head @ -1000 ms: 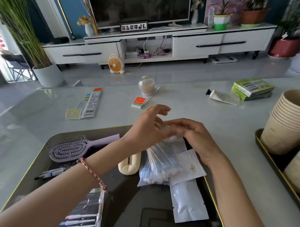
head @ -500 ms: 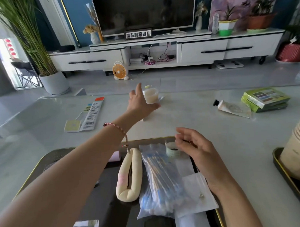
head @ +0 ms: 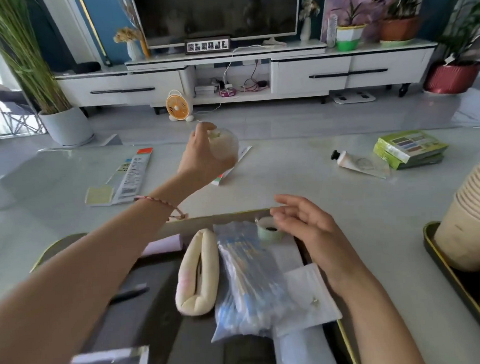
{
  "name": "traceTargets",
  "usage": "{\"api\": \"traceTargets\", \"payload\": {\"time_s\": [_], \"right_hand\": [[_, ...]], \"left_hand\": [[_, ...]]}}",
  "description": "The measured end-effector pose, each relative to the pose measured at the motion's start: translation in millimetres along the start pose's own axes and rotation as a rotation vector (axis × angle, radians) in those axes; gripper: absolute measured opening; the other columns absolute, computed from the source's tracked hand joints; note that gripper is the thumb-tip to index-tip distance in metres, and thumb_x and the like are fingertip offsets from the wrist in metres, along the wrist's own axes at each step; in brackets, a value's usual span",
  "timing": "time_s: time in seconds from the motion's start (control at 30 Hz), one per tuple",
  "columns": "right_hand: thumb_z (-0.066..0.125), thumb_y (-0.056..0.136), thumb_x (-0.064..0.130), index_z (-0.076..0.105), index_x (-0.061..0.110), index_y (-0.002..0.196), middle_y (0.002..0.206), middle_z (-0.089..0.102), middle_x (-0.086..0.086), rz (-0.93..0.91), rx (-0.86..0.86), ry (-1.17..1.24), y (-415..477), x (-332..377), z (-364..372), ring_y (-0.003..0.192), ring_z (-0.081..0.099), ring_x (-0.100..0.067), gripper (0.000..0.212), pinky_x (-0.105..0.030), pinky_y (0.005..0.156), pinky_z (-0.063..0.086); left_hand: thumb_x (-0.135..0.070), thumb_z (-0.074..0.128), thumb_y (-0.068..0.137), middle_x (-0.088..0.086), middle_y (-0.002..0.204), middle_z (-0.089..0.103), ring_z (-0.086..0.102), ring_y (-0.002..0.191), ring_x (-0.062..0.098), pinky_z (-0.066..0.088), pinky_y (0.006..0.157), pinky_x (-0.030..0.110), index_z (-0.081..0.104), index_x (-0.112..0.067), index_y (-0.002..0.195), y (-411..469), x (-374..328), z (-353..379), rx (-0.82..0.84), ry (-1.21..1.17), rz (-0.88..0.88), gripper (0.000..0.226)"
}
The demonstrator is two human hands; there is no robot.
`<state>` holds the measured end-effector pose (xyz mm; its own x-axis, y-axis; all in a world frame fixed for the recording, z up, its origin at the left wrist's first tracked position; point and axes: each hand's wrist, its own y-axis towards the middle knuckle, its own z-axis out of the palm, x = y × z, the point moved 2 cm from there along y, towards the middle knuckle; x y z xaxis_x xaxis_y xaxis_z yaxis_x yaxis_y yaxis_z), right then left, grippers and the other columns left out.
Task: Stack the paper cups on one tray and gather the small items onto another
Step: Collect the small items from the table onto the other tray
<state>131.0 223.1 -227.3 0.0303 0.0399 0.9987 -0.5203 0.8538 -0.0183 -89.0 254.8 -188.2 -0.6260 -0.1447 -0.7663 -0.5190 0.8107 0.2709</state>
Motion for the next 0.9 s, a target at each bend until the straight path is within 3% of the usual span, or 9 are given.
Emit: {"api": "traceTargets", "payload": {"time_s": [0.07, 0.1, 0.17, 0.3, 0.47, 0.6, 0.7, 0.83, 0.9], "right_hand": [[0.060, 0.087, 0.009, 0.063, 0.019, 0.109, 0.090, 0.067, 0.003, -0.008, 0.004, -0.023, -3, 1, 4, 0.082, 0.062, 0.000, 0.025, 0.000, 0.069, 0.044], [0.060, 0.088, 0.009, 0.063, 0.018, 0.110, 0.089, 0.066, 0.004, -0.010, -0.007, -0.040, -3, 1, 3, 0.078, 0.062, 0.003, 0.025, 0.001, 0.067, 0.044], [0.059, 0.088, 0.011, 0.062, 0.016, 0.113, 0.091, 0.065, 0.005, -0.015, -0.021, -0.075, -2, 3, 1, 0.076, 0.060, 0.005, 0.026, 0.001, 0.065, 0.044], [0.059, 0.088, 0.012, 0.063, 0.013, 0.114, 0.102, 0.063, -0.001, -0.029, -0.018, -0.126, -10, 5, 9, 0.085, 0.058, -0.002, 0.026, -0.010, 0.074, 0.044], [0.061, 0.087, 0.011, 0.063, 0.009, 0.114, 0.105, 0.062, -0.002, -0.027, -0.043, -0.160, -16, 5, 13, 0.089, 0.058, -0.006, 0.027, -0.004, 0.069, 0.044], [0.060, 0.088, 0.010, 0.063, 0.009, 0.114, 0.096, 0.063, 0.003, -0.026, -0.021, -0.172, -22, 10, 14, 0.082, 0.054, 0.006, 0.026, 0.006, 0.058, 0.040], [0.059, 0.088, 0.008, 0.063, 0.008, 0.114, 0.090, 0.062, 0.006, -0.019, 0.014, -0.171, -23, 13, 15, 0.081, 0.056, 0.001, 0.026, 0.003, 0.059, 0.042], [0.061, 0.087, 0.008, 0.062, 0.010, 0.115, 0.110, 0.063, -0.004, -0.025, 0.035, -0.281, -24, 17, 14, 0.097, 0.059, -0.013, 0.028, -0.016, 0.081, 0.043], [0.060, 0.088, 0.008, 0.061, 0.008, 0.115, 0.112, 0.062, -0.006, -0.038, 0.025, -0.323, -25, 20, 14, 0.098, 0.057, -0.014, 0.028, -0.018, 0.079, 0.043]], "left_hand": [[-0.029, 0.068, 0.076, -0.008, 0.084, 0.054, 0.049, 0.075, 0.013, 0.042, 0.058, 0.019, 0.048, -0.022, 0.102, -41, -5, -33, 0.089, -0.174, -0.074, 0.034], [-0.030, 0.065, 0.078, -0.012, 0.079, 0.052, 0.049, 0.070, 0.007, 0.041, 0.054, 0.016, 0.043, -0.026, 0.099, -59, -7, -47, 0.098, -0.115, -0.066, 0.031], [-0.028, 0.066, 0.079, -0.015, 0.082, 0.050, 0.049, 0.069, -0.001, 0.041, 0.055, 0.013, 0.036, -0.030, 0.103, -93, -2, -76, 0.059, 0.079, -0.030, 0.038], [-0.021, 0.071, 0.077, -0.022, 0.088, 0.046, 0.047, 0.076, -0.007, 0.041, 0.064, 0.009, 0.037, -0.034, 0.110, -157, 11, -132, 0.138, 0.143, -0.088, 0.050], [-0.022, 0.073, 0.074, -0.016, 0.091, 0.056, 0.055, 0.080, 0.001, 0.049, 0.077, 0.022, 0.049, -0.028, 0.114, -185, 20, -131, 0.243, 0.125, -0.135, 0.047], [-0.021, 0.073, 0.074, 0.003, 0.128, 0.050, 0.053, 0.112, 0.020, 0.040, 0.088, 0.019, 0.044, -0.021, 0.130, -181, 12, -107, 0.247, 0.304, -0.077, 0.063], [-0.014, 0.075, 0.074, 0.009, 0.135, 0.042, 0.043, 0.122, 0.021, 0.030, 0.085, 0.009, 0.037, -0.018, 0.137, -175, 8, -97, 0.297, 0.357, -0.068, 0.073], [-0.033, 0.074, 0.074, 0.003, 0.136, 0.041, 0.038, 0.127, 0.023, 0.033, 0.100, 0.027, 0.031, -0.024, 0.140, -179, 8, -96, 0.321, 0.421, -0.097, 0.080], [-0.039, 0.070, 0.076, 0.005, 0.136, 0.043, 0.042, 0.125, 0.023, 0.036, 0.101, 0.031, 0.034, -0.022, 0.139, -177, 15, -104, 0.278, 0.357, -0.153, 0.075]]}}
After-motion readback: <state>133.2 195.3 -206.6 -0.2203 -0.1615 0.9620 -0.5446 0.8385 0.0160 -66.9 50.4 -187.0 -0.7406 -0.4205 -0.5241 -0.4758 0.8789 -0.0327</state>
